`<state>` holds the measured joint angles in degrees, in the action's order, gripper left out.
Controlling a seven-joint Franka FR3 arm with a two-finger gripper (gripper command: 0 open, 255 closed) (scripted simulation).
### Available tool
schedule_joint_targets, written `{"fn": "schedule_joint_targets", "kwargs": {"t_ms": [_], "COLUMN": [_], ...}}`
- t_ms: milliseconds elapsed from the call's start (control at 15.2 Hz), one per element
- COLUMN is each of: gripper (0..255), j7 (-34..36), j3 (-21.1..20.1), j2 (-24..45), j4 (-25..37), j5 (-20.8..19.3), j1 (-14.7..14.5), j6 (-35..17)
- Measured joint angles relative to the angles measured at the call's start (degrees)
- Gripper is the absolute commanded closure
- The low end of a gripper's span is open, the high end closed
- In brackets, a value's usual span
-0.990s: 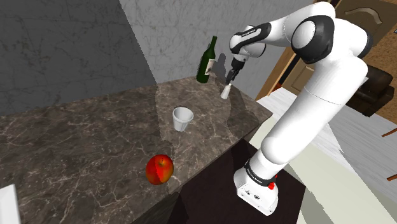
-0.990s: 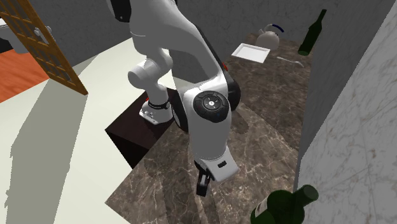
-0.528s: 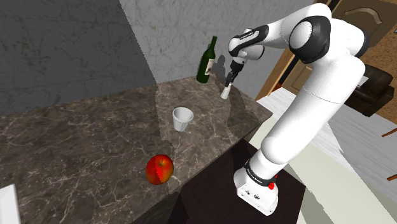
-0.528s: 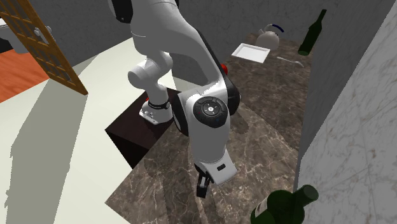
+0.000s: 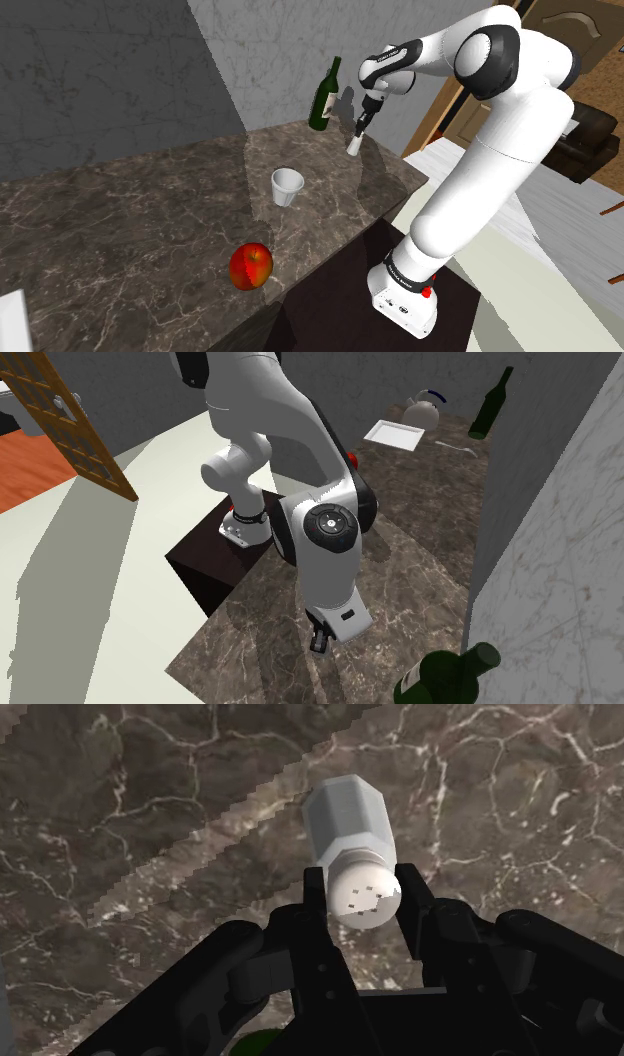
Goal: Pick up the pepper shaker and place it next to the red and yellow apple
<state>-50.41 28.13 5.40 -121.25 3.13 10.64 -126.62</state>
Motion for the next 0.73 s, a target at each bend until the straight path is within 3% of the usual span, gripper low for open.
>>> {"fn": "schedule_joint_targets", "kwargs": {"t_ms": [330,726], "gripper": [255,255], "j7": [0.1,0.9], "j3": [0.0,0.2], "j2": [-0.1,-2.5], "j4": [0.1,2.3], "j5": [-0.1,-1.6], "j1": [0.0,-0.2], "j6": [0.3,4.5]}}
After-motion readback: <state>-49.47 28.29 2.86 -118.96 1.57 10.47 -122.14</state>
